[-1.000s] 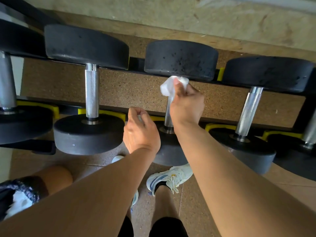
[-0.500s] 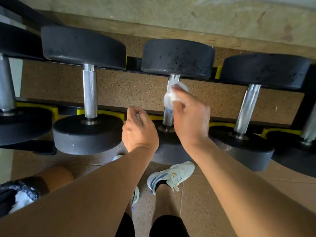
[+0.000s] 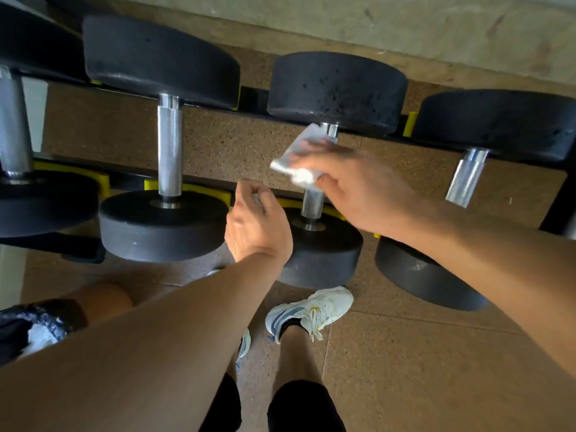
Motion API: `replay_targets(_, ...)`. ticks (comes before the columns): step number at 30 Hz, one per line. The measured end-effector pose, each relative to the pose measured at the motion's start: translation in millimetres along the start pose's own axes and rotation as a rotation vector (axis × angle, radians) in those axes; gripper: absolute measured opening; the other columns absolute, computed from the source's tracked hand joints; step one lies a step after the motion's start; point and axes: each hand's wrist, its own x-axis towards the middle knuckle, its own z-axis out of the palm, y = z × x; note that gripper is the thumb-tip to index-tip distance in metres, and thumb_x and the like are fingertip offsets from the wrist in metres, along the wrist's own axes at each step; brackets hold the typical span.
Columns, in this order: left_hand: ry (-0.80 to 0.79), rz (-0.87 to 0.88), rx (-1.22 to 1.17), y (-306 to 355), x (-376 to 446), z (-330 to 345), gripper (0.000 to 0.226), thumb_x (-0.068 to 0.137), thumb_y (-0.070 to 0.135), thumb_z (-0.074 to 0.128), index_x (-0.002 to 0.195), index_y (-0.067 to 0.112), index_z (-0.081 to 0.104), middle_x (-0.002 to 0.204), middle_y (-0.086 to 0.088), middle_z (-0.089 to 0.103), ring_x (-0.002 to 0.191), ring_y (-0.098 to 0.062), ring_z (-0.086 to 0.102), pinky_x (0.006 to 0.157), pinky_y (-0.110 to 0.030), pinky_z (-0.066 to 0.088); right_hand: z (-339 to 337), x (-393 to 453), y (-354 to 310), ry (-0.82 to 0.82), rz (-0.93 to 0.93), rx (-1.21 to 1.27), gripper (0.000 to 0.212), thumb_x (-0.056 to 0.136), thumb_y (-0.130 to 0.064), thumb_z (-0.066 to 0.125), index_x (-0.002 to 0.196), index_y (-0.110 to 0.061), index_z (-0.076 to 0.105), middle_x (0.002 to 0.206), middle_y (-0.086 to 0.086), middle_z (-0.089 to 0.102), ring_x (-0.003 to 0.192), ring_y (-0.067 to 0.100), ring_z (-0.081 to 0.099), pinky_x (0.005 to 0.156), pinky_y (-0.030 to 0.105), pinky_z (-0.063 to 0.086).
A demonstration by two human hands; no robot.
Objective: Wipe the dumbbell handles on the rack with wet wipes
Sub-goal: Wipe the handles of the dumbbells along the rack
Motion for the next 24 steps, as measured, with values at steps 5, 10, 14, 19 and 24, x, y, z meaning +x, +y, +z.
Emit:
replay_targets(5, 0.011, 0.014, 0.014, -1.6, 0.8, 1.4, 0.018, 0.098, 0.024, 0.039, 0.092, 0.024, 0.056, 0.075, 0.007, 0.056, 0.074, -0.023, 0.049, 0.07, -0.032, 0.031, 28.4, -36.3, 2.7, -0.316, -0.012, 0.131, 0.025, 0.103, -0.021, 0.047, 0.121, -0.025, 0.064, 0.094, -0.018, 0.07, 0.097, -0.015, 0.059, 0.078, 0.015, 0.048)
replay_targets(10, 0.015, 0.003, -0.001, -2.5, 0.7, 2.6, 0.02, 0.096, 0.022, 0.039, 0.092, 0.022, 0.058, 0.076, 0.009, 0.058, 0.068, -0.009, 0.049, 0.069, -0.032, 0.033, 4.1, -47.9, 25.3, 0.281, 0.703, 0.622, 0.018, 0.103, -0.028, 0.052, 0.107, -0.026, 0.069, 0.078, -0.007, 0.071, 0.065, 0.011, 0.066, 0.063, 0.038, 0.057)
replay_targets(14, 0.026, -0.012, 0.01, 1.4, -0.1, 2.2, 0.019, 0.095, 0.019, 0.04, 0.09, 0.02, 0.059, 0.076, 0.007, 0.061, 0.067, -0.004, 0.05, 0.067, -0.03, 0.031, 9.6, 16.1, 11.1, 0.602, 1.171, 1.132, 0.009, 0.101, -0.029, 0.056, 0.103, -0.028, 0.065, 0.101, -0.002, 0.066, 0.101, 0.019, 0.066, 0.088, 0.037, 0.057)
replay_targets(19, 0.024, 0.003, 0.032, -1.3, 1.6, 3.9, 0.017, 0.094, 0.02, 0.04, 0.087, 0.023, 0.056, 0.085, 0.001, 0.071, 0.073, -0.013, 0.054, 0.068, -0.029, 0.032, 32.3, 10.6, -26.6, 0.376, 0.827, 0.488, 0.02, 0.099, -0.011, 0.048, 0.111, -0.014, 0.063, 0.099, -0.003, 0.065, 0.088, 0.014, 0.063, 0.054, 0.012, 0.04)
replay_targets(24, 0.029, 0.001, 0.033, -1.8, 1.9, 5.1, 0.017, 0.092, 0.021, 0.039, 0.085, 0.022, 0.055, 0.084, 0.001, 0.07, 0.073, -0.015, 0.052, 0.066, -0.028, 0.029, 18.7, -38.1, -4.9, -0.127, 0.73, 0.478, 0.019, 0.098, -0.015, 0.052, 0.095, -0.022, 0.069, 0.078, -0.005, 0.067, 0.073, 0.007, 0.065, 0.057, 0.024, 0.048)
